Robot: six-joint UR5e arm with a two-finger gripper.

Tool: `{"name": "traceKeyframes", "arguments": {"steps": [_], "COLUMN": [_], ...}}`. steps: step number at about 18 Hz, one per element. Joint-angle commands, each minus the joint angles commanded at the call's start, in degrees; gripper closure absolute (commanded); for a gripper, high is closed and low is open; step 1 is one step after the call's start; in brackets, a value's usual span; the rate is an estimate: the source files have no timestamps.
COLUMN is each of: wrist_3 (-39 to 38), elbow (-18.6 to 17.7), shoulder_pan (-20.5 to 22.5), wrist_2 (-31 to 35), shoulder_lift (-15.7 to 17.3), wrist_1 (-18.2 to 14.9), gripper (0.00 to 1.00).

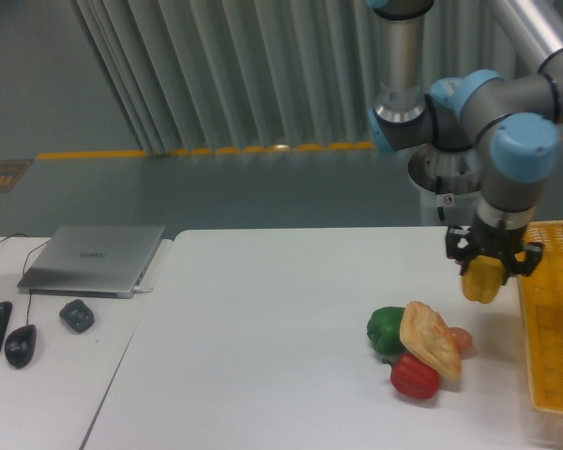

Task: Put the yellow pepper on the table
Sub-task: 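Lift the yellow pepper out of the crate and carry it over the table, then lower the yellow pepper onto the table beside the bread slice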

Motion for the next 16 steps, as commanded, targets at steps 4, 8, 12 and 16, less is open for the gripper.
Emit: {"name": "traceKeyframes", "arguments": {"steps": [4,8,12,16], "wrist_3": [2.0,1.5,-0.4,-1.2], "elbow": [-2.8,-3.7,-3.9,-3.9], "shoulder_pan": [-3.2,-6.3,-7.7,-9.6], "wrist_2": [2.4,2.9,3.7,6.9], "shoulder_lift": [-0.4,-1.2,-2.0,-2.9], "wrist_1": [0.3,0.9,1.1,1.7], "gripper": [0.44,0.44,0.43,0.43]}}
